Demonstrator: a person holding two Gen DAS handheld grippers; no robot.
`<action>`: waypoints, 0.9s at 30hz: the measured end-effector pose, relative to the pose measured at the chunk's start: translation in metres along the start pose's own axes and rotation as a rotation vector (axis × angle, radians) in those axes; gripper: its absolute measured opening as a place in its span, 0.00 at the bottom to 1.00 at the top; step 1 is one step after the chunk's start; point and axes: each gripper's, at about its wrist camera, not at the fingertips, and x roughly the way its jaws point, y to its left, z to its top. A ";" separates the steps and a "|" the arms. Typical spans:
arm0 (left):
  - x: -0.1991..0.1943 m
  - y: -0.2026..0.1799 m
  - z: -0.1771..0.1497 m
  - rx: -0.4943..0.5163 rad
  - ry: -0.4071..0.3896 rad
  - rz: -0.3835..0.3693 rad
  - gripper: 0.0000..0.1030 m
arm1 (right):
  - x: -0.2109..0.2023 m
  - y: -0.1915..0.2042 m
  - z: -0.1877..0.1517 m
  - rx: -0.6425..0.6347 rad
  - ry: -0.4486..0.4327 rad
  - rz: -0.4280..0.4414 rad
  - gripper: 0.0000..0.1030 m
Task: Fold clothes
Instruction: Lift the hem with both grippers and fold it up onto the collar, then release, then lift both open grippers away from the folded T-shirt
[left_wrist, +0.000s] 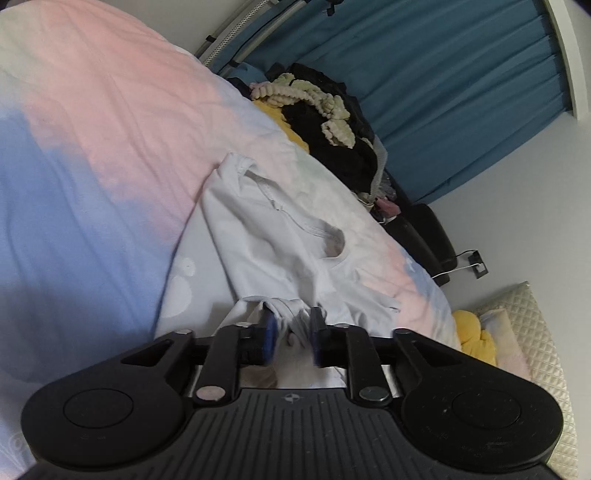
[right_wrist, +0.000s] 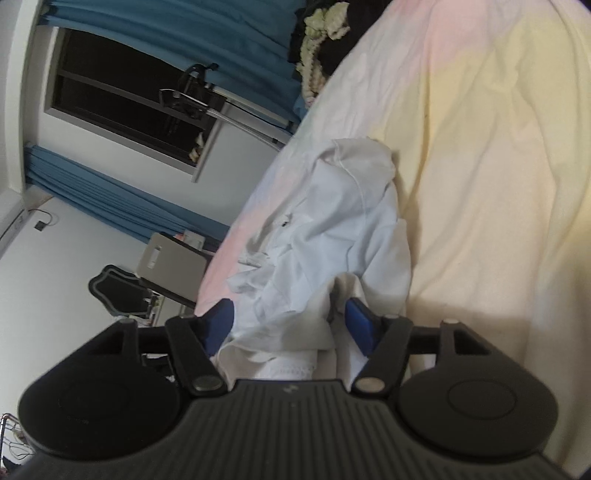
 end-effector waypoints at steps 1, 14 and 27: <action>-0.005 0.000 -0.001 0.004 -0.021 0.013 0.55 | -0.005 0.003 -0.001 -0.020 -0.012 -0.001 0.81; -0.035 -0.066 -0.073 0.460 0.071 0.062 0.53 | -0.021 0.069 -0.075 -0.685 0.043 -0.258 0.21; 0.033 -0.045 -0.061 0.471 0.049 0.188 0.42 | 0.044 0.045 -0.066 -0.725 -0.004 -0.333 0.20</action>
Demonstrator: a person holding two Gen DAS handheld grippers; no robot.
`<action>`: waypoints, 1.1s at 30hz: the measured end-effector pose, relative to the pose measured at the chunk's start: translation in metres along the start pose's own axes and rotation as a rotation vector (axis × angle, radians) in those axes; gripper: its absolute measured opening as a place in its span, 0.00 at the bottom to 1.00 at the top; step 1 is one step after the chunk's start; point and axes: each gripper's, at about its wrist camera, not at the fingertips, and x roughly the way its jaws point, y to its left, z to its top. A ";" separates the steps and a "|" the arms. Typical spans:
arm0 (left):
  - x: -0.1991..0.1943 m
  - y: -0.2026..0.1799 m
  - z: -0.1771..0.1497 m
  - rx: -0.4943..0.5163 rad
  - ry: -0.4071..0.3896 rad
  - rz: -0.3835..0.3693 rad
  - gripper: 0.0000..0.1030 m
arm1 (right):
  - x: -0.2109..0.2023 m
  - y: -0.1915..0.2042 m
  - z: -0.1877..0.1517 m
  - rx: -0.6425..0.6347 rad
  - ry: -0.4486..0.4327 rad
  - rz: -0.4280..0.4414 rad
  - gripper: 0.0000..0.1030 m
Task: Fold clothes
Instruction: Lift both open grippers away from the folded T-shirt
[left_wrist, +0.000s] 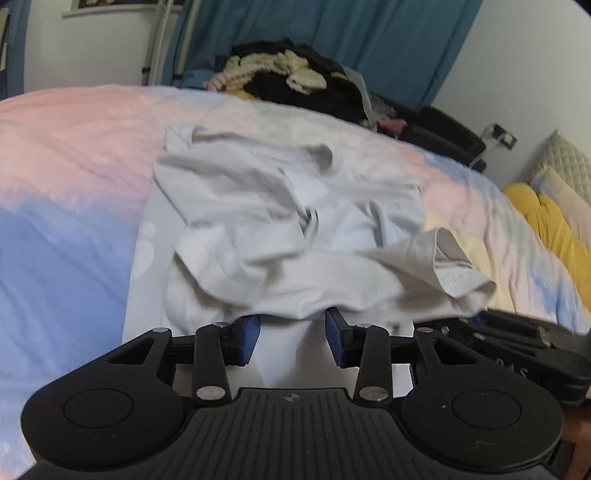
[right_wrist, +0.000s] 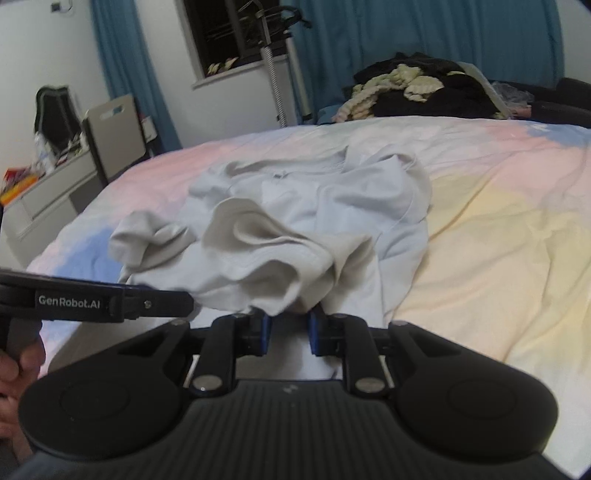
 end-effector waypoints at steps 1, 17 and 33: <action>0.002 0.002 0.004 -0.007 -0.030 0.007 0.42 | 0.002 -0.004 0.002 0.018 -0.022 0.009 0.20; -0.035 -0.001 0.017 -0.078 -0.183 -0.006 0.58 | -0.033 0.001 0.009 0.048 -0.188 -0.032 0.23; -0.087 -0.016 -0.008 -0.021 -0.227 0.054 0.79 | -0.007 0.060 -0.068 -0.132 -0.114 -0.067 0.35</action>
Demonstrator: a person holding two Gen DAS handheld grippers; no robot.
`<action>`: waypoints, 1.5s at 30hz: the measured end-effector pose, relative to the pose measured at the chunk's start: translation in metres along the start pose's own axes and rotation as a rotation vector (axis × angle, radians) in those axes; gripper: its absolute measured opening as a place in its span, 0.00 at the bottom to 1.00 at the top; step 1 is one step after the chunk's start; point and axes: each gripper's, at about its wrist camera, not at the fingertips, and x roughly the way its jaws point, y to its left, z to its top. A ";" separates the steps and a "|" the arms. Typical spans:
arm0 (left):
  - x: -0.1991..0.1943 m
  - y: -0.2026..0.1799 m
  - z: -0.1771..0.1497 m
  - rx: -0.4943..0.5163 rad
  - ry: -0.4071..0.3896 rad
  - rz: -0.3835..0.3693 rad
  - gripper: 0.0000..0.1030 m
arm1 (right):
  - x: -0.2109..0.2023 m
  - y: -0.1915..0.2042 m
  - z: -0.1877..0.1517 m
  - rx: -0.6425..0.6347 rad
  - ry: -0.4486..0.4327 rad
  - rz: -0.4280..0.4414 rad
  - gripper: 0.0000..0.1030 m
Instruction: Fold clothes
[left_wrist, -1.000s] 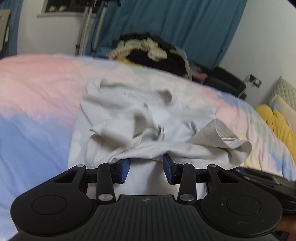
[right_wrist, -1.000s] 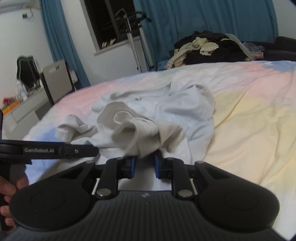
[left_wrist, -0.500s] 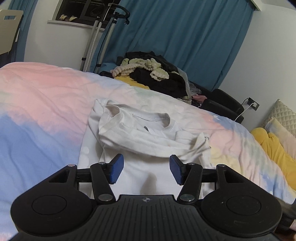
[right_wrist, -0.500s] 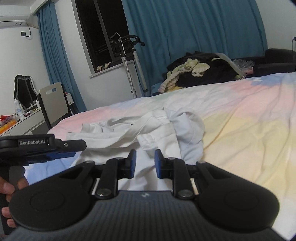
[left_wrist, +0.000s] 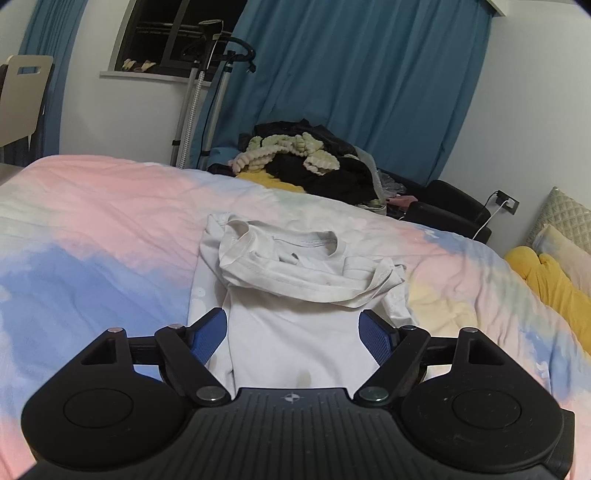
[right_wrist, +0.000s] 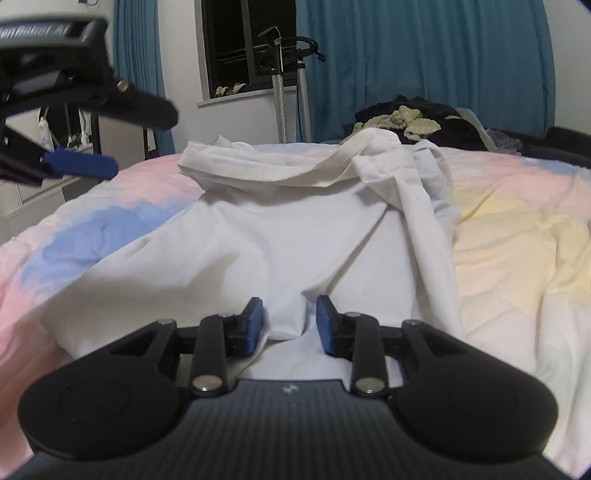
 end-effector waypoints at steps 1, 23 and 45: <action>0.002 0.000 0.000 -0.004 0.004 0.002 0.79 | 0.000 -0.001 0.000 0.007 -0.001 0.009 0.41; 0.013 0.003 -0.001 -0.020 0.039 0.014 0.79 | 0.006 0.009 0.002 -0.044 0.033 0.129 0.95; 0.026 0.000 -0.008 -0.060 0.095 0.004 0.80 | 0.007 0.012 0.000 -0.064 0.040 0.140 1.00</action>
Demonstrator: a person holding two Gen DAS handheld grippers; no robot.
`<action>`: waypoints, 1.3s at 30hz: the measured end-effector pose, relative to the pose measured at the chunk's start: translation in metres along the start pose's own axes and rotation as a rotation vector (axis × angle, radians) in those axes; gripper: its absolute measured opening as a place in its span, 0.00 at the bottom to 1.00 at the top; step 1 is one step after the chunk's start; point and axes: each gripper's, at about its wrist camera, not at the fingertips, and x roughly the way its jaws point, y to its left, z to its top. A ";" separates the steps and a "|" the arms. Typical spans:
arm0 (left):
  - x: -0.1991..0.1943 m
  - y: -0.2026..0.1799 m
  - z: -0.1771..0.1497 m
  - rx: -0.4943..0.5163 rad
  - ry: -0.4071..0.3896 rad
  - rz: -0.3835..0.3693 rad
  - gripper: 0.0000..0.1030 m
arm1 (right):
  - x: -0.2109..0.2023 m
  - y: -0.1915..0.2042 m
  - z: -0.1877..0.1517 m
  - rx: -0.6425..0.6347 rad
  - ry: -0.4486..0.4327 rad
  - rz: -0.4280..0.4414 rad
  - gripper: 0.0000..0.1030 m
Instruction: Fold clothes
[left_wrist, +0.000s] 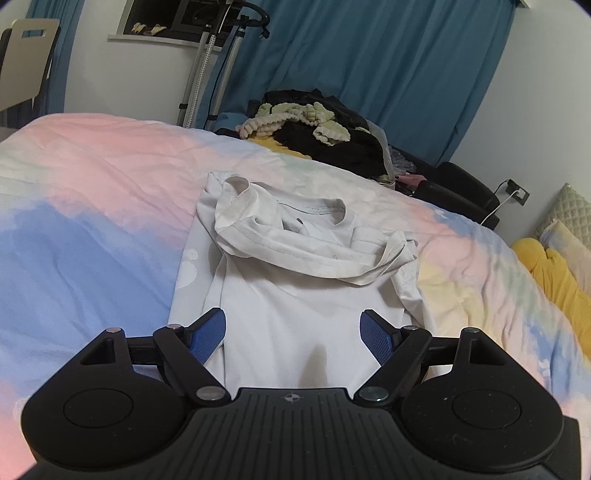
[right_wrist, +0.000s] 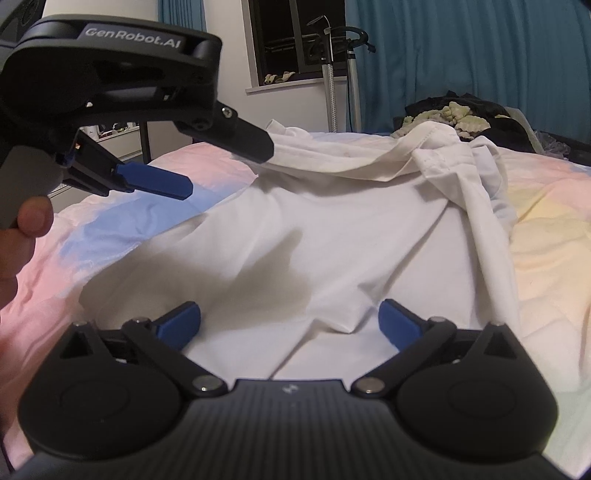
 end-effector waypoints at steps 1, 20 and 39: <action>0.000 0.000 0.001 -0.003 -0.001 -0.002 0.80 | 0.000 0.000 0.000 0.000 0.000 0.000 1.00; -0.003 -0.004 0.000 -0.006 -0.001 -0.014 0.80 | 0.000 0.001 0.001 -0.001 0.001 0.000 1.00; -0.002 0.001 -0.002 -0.003 -0.004 -0.016 0.80 | 0.000 0.002 0.001 -0.001 -0.001 -0.001 1.00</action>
